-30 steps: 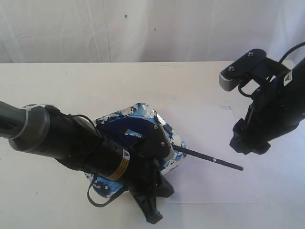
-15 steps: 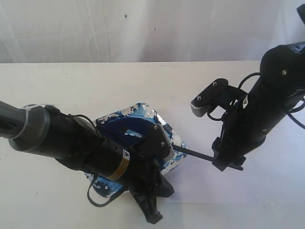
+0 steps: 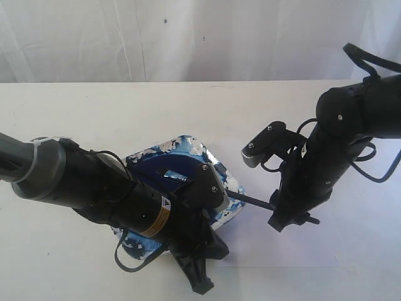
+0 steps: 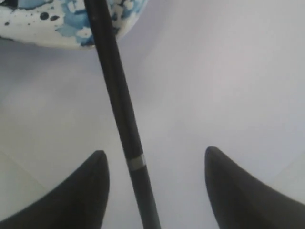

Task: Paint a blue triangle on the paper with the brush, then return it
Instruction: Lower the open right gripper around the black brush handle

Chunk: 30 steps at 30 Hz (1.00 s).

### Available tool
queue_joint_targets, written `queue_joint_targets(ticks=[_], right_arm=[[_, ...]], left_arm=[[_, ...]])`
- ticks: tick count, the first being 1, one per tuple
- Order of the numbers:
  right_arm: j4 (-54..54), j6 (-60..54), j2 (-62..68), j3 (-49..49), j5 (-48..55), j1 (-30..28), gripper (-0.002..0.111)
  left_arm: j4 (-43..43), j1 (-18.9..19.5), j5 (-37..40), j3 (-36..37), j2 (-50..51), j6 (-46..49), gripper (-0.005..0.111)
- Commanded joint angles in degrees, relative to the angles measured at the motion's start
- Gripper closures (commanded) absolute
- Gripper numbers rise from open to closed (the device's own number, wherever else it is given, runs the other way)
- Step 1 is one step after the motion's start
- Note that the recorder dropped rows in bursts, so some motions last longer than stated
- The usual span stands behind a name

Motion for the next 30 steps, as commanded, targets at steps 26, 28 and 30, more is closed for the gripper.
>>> queue_joint_targets(ticks=[26,28,30], right_arm=[[0.68,0.18,0.02,-0.13,3.7,0.09,0.077],[0.68,0.18,0.02,-0.13,3.7,0.09,0.079],[0.68,0.18,0.02,-0.13,3.7,0.09,0.08]], left_arm=[[0.11,-0.19,0.55,0.06,-0.2,-0.37,0.107],[0.11,-0.19,0.55,0.06,-0.2,-0.37,0.107],[0.11,-0.19,0.55,0.06,-0.2,-0.37,0.107]])
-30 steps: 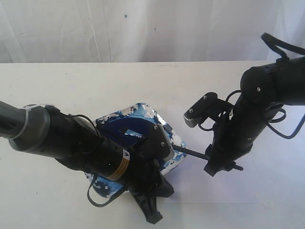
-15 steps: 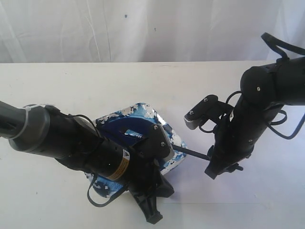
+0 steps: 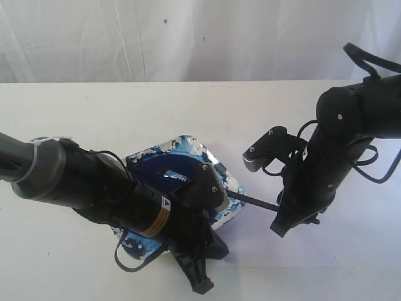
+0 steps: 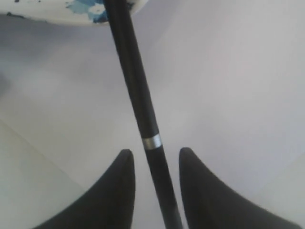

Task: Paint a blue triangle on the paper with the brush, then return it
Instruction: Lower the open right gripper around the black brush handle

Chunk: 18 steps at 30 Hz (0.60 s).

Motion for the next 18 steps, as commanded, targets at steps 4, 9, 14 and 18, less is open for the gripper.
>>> queue_joint_targets(ticks=[4,9,14,18], right_arm=[[-0.21,0.18,0.02,-0.13,0.26,0.09,0.081],[-0.21,0.18,0.02,-0.13,0.16,0.09,0.081],[-0.21,0.18,0.02,-0.13,0.17,0.09,0.086],[-0.21,0.18,0.02,-0.13,0.17,0.09,0.092]], left_arm=[[0.11,-0.19,0.51,0.06,-0.2,-0.37,0.107],[0.11,-0.19,0.51,0.06,-0.2,-0.37,0.107],[0.11,-0.19,0.51,0.06,-0.2,-0.37,0.107],[0.11,-0.19,0.51,0.06,-0.2,-0.37,0.107]])
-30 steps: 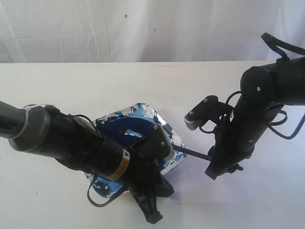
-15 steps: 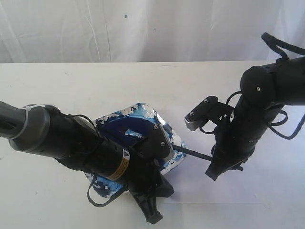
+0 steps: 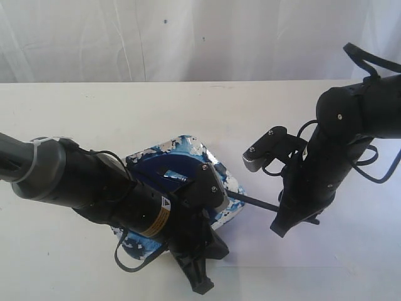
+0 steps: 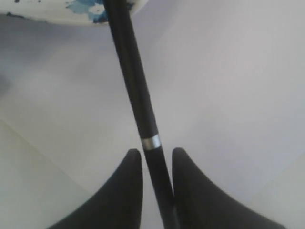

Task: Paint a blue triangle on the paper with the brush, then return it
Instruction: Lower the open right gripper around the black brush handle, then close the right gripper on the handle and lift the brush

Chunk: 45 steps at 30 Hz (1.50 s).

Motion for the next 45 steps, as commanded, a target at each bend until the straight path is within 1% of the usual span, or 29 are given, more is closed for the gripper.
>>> queue_joint_targets(ticks=[1,15,22,26,31,35,37,40,45], right_arm=[[-0.21,0.18,0.02,-0.13,0.17,0.09,0.093],[-0.21,0.61,0.02,-0.13,-2.62,0.09,0.108],[-0.21,0.61,-0.83,-0.13,-0.86,0.09,0.108],[-0.21,0.44,-3.86,-0.13,0.51,0.09,0.108],[-0.1,0.44,-10.69,-0.13,1.03,0.09,0.108],[-1.59,0.31,-11.84,-0.13,2.06,0.09,0.108],[-3.39,0.66,-11.73,-0.13,0.39,0.09,0.108],[-3.39,0.66,-11.09,-0.13,-5.07,0.09,0.108],[-4.79,0.45,-6.26,-0.13,-7.08,0.09,0.108]], left_arm=[[0.11,-0.19,0.51,0.06,-0.2,-0.37,0.107],[0.11,-0.19,0.51,0.06,-0.2,-0.37,0.107],[0.11,-0.19,0.51,0.06,-0.2,-0.37,0.107],[0.11,-0.19,0.41,0.06,-0.2,-0.37,0.107],[0.11,-0.19,0.41,0.06,-0.2,-0.37,0.107],[0.11,-0.19,0.41,0.06,-0.2,-0.37,0.107],[0.11,-0.19,0.41,0.06,-0.2,-0.37,0.107],[0.11,-0.19,0.41,0.06,-0.2,-0.37,0.107],[0.11,-0.19,0.41,0.06,-0.2,-0.37,0.107]])
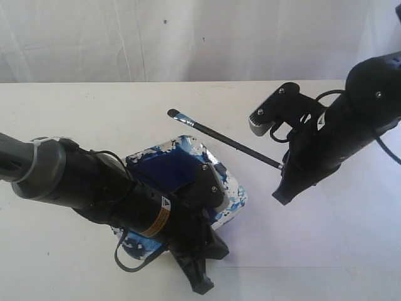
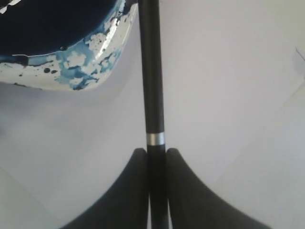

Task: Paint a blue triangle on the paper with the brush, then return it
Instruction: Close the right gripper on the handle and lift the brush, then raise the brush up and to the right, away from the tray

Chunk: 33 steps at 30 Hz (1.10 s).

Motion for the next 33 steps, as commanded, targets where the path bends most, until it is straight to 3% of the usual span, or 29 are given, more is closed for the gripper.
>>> queue_joint_targets(ticks=[1,7,16,33], right_arm=[[-2.73,0.01,3.84,-0.13,-1.6,0.09,0.108],[-8.19,2.43,8.39,-0.13,-2.47,-0.01,0.108],[-21.86,14.87,9.33,-0.13,-3.23,-0.01,0.108],[-23.16,16.27,9.21,-0.13,-2.99,-0.01,0.108]], left_arm=[[0.11,-0.19,0.41,0.06,-0.2,-0.37,0.107],[0.11,-0.19,0.41,0.06,-0.2,-0.37,0.107],[0.11,-0.19,0.41,0.06,-0.2,-0.37,0.107],[0.11,-0.19,0.41,0.06,-0.2,-0.37,0.107]])
